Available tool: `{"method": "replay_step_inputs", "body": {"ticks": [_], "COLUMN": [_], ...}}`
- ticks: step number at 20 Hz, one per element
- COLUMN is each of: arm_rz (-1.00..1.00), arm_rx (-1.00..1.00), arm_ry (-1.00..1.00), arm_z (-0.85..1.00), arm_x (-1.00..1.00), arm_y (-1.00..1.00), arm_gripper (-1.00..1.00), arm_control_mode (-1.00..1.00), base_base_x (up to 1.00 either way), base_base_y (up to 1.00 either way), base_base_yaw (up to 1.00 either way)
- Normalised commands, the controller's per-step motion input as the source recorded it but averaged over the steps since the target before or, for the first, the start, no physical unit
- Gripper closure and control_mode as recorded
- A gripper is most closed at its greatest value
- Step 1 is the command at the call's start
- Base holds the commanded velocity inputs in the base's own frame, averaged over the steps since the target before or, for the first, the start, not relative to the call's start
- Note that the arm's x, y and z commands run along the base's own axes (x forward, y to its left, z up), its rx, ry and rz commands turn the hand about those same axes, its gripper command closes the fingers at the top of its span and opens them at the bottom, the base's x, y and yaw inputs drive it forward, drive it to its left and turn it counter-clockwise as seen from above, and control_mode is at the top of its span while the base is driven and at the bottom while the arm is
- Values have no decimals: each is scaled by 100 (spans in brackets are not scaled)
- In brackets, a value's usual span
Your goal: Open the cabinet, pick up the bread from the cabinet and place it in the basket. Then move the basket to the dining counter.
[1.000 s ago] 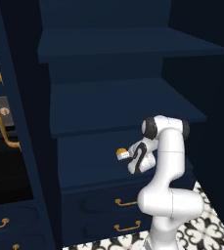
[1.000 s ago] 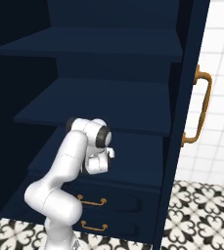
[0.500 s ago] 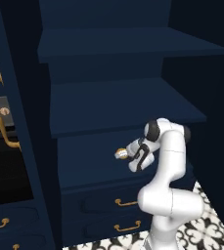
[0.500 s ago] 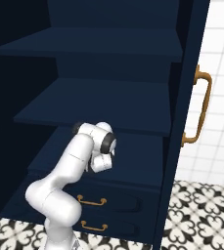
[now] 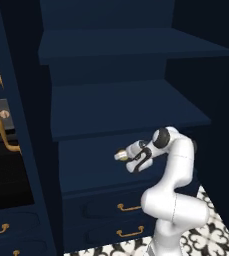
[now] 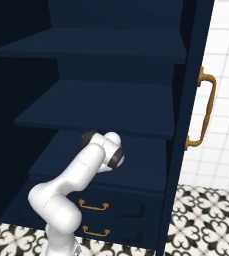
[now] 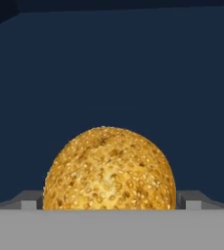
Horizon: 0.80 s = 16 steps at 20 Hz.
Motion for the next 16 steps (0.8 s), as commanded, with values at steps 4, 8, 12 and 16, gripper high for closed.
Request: {"method": "replay_step_inputs", "body": {"ticks": [4,8,12,16], "arm_rz": [0,0,0,0], "arm_rx": [0,0,0,0], "arm_ry": [1,-2,-9,-21], "arm_z": [-73,-30,-1,2], "arm_x": [25,-7,-66,-98], "arm_y": [3,-2,-15,-14], "arm_gripper": [100,100,100,100], "arm_control_mode": [-100,-100,-100,-100], "base_base_x": [0,0,0,0], "base_base_y": [0,0,0,0], "base_base_yaw": [0,0,0,0]}}
